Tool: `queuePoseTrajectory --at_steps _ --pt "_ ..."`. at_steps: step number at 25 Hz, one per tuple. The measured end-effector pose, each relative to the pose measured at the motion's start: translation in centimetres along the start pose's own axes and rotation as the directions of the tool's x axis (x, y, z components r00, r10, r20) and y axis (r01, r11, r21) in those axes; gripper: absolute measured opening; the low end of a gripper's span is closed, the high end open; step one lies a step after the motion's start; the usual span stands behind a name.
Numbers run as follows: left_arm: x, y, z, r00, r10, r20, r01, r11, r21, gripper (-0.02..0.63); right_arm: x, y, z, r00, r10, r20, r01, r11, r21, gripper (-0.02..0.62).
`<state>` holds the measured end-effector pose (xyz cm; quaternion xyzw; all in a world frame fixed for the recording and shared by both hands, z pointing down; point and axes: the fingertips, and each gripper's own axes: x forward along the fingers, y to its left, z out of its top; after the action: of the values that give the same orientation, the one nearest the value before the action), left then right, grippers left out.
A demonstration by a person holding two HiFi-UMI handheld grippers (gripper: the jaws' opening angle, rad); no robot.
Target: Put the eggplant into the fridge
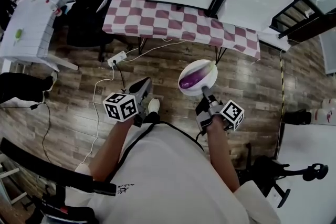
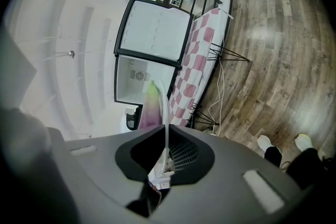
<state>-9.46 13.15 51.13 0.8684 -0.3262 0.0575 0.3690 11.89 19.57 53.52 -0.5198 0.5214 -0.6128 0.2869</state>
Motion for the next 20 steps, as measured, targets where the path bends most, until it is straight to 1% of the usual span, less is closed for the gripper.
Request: queuePoseTrajectory --at_steps 7,13,20 --pt "0.8 3.6 3.1 1.000 -0.021 -0.007 0.021 1.000 0.005 0.000 4.1 2.1 -0.5 1.000 0.002 0.024 -0.002 1.000 0.000 0.026" --pt "1.3 6.8 5.5 0.999 -0.038 -0.014 0.038 0.999 0.010 0.000 7.2 3.0 -0.9 0.999 0.001 0.049 -0.001 1.000 -0.001 0.026" --pt "2.6 8.9 7.7 0.998 -0.057 -0.036 0.058 0.998 0.033 0.000 9.4 4.0 -0.8 0.997 -0.017 0.076 0.016 1.000 0.008 0.026"
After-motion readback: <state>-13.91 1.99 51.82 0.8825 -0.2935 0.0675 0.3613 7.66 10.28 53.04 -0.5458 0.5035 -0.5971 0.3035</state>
